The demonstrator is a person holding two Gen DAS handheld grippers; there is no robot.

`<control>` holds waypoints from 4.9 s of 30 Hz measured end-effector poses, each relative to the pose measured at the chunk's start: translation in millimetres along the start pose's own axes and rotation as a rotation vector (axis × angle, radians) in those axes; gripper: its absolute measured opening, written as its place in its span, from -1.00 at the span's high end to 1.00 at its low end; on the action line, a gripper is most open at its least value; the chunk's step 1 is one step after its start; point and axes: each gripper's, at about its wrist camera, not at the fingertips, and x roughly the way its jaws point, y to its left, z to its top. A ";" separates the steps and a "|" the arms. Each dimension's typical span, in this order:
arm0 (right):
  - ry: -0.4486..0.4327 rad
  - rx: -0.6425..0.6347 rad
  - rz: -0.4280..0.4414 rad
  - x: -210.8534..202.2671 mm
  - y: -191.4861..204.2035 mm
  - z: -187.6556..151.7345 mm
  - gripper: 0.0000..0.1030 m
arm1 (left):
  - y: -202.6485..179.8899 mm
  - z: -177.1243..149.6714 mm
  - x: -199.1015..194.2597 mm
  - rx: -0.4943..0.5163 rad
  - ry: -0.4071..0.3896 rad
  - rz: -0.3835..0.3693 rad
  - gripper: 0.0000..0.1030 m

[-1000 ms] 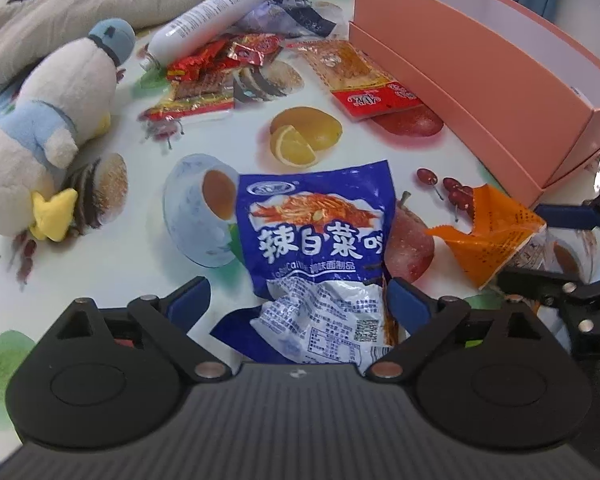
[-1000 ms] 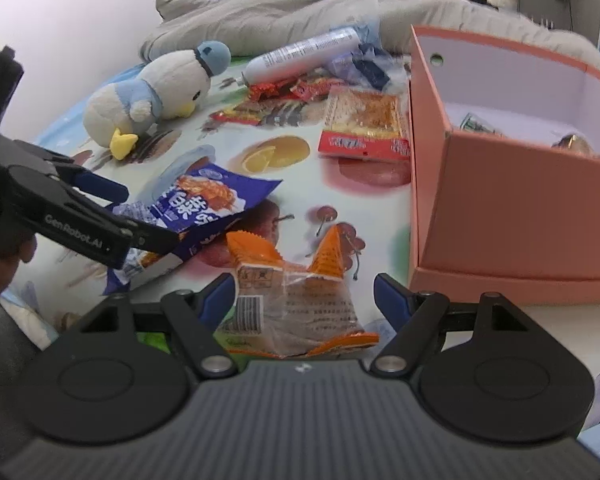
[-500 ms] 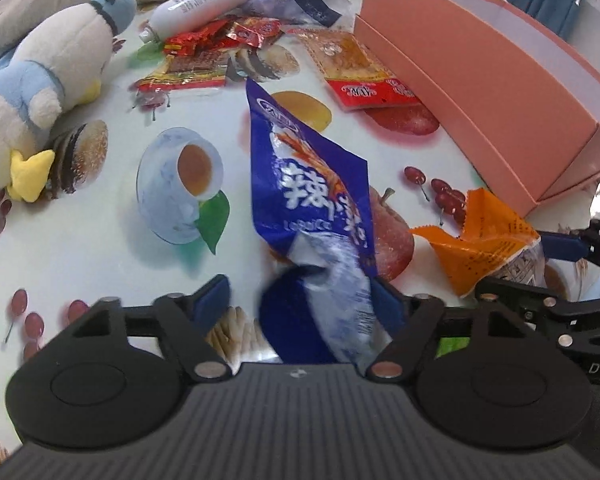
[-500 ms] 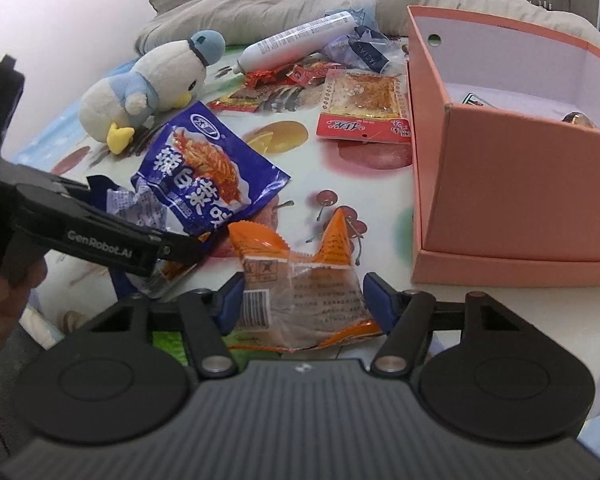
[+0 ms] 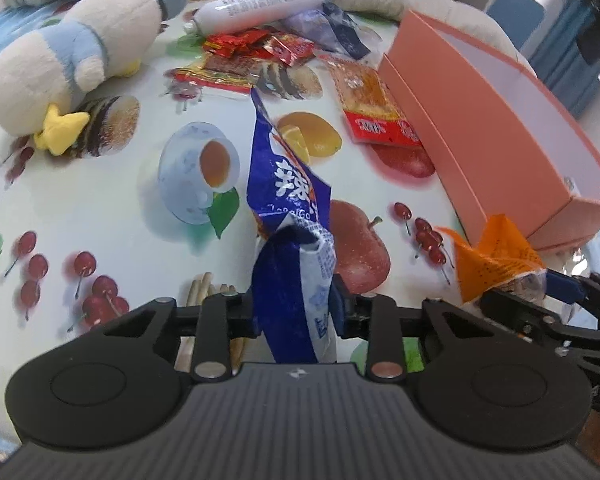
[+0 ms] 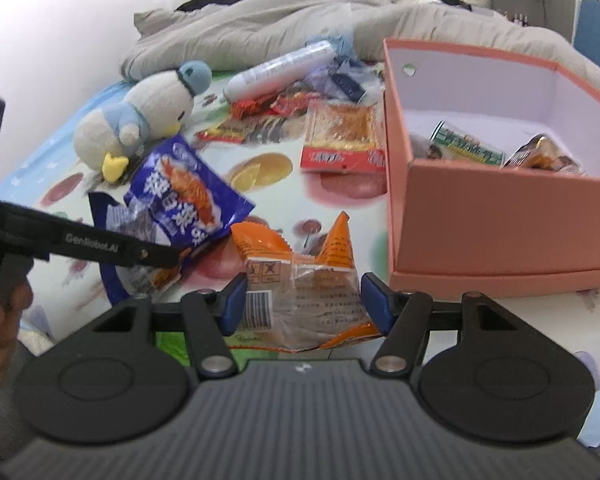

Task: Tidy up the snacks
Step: 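Carry blue bag with left tool toward pink box while right tool holds bread packet, then move both tools over the pink box holding blue bag and bread packet, then open both tools to drop the blue bag and bread packet into box, then lift both tools away from the box and return over the pile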

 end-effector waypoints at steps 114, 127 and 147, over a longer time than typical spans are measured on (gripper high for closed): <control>-0.298 0.186 -0.177 -116.1 -118.3 129.9 -0.43 | -208.2 141.8 -139.4 0.216 -0.351 -0.147 -0.18; -0.338 0.128 -0.079 -126.3 -48.7 98.1 -0.43 | -132.8 73.1 -183.9 0.166 -0.426 -0.055 -0.28; -0.229 0.075 0.055 -83.7 15.1 25.8 -0.43 | -41.3 -17.5 -175.2 0.018 -0.412 0.071 -0.30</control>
